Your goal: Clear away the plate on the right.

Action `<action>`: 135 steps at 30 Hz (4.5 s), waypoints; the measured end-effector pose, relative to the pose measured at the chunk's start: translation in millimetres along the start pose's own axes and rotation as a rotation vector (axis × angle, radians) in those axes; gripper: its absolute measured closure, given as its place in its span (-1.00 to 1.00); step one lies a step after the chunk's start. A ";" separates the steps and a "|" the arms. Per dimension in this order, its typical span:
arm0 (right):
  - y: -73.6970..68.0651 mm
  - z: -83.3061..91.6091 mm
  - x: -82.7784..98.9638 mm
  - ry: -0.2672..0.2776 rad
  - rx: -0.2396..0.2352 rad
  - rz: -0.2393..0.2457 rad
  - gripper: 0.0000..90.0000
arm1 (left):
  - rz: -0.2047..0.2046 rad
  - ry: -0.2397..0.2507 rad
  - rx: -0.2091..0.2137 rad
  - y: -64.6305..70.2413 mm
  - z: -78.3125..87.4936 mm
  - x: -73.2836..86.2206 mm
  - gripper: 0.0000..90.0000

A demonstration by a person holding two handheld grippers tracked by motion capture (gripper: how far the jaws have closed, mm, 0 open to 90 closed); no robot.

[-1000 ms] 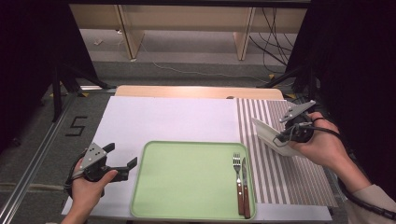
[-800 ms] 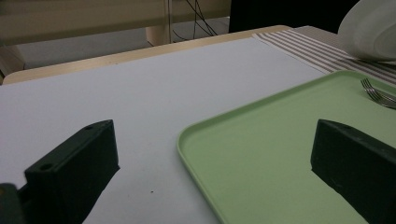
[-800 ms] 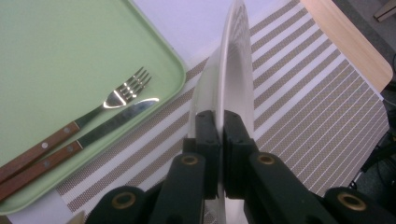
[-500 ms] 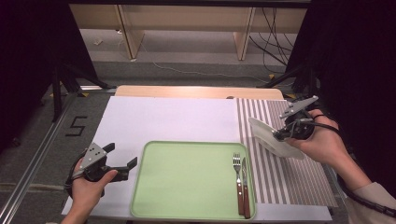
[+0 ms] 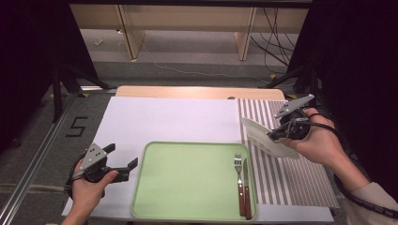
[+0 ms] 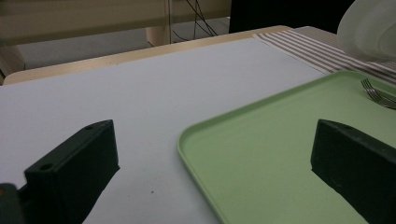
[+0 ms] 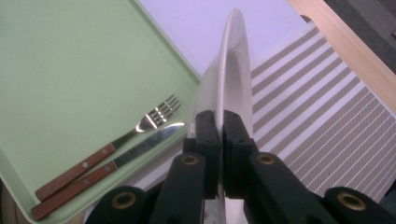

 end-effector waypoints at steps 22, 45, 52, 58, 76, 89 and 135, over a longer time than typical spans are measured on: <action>-35.9 0.4 -24.9 0.033 -0.074 0.065 0.96 | 0.000 0.000 0.000 0.4 0.0 -0.2 -0.99; -84.9 -15.4 -51.5 0.072 -0.170 0.157 0.95 | -0.002 0.002 0.002 0.3 0.2 -0.3 -0.99; -97.7 -19.6 -56.6 0.068 -0.197 0.187 0.95 | -0.004 0.001 0.003 0.3 -0.1 -0.3 -0.99; -109.1 -24.4 -59.9 0.061 -0.229 0.210 0.95 | -0.005 0.001 0.003 0.4 0.2 -0.3 -0.99; -134.7 -44.3 -64.3 0.023 -0.278 0.282 0.95 | -0.002 0.002 0.002 0.4 0.3 -0.3 -0.99; -143.4 -50.4 -66.5 0.035 -0.276 0.314 0.95 | -0.003 0.001 0.005 0.4 0.1 -0.2 -0.99; -188.6 -87.5 -32.6 -0.058 -0.409 0.399 0.63 | -0.006 -0.002 0.007 0.5 0.3 0.0 -0.99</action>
Point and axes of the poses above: each handheld gripper's, and its own axes: z roughly backward along the jaws, x roughly out of its underside, y roughly to its right, the point moved 1 cm from there along -z, roughly forward along the jaws, and after that the axes turned 13 degrees about -z, right-handed, at the moved point
